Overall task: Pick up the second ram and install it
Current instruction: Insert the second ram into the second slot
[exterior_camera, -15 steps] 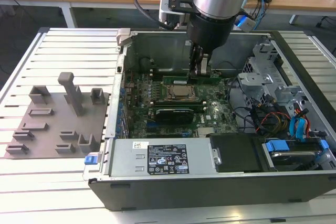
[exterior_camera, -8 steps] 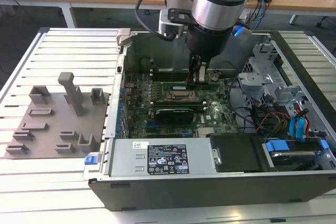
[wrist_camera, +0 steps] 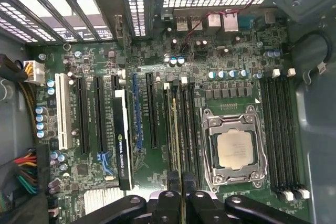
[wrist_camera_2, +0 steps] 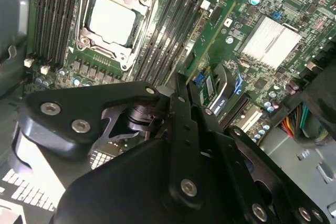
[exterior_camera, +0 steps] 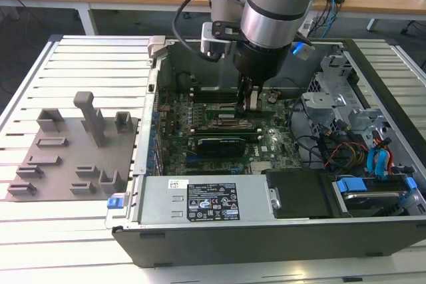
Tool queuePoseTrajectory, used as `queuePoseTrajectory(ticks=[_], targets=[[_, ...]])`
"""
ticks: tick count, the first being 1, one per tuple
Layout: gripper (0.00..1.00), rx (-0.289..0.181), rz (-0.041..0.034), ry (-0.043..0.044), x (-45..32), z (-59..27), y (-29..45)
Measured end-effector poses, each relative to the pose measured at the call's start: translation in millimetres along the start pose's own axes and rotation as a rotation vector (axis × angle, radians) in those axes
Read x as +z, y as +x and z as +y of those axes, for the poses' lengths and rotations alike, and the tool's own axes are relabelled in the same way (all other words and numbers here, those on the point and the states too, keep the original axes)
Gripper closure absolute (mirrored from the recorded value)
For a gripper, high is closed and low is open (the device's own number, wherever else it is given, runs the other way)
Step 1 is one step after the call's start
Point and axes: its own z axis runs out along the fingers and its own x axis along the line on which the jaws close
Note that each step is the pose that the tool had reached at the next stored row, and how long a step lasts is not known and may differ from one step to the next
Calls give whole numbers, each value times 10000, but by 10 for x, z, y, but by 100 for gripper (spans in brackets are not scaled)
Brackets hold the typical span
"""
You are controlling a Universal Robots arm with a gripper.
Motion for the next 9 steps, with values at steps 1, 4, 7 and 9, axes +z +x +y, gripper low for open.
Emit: queuePoseTrajectory(ticks=[1, 4, 7, 9], targets=[[86, 0, -2, 1, 43, -3, 2], [86, -46, 5, -3, 143, -7, -21], [86, -202, 14, -13, 180, 21, -62], [86, -200, 11, -10, 221, 66, -78]])
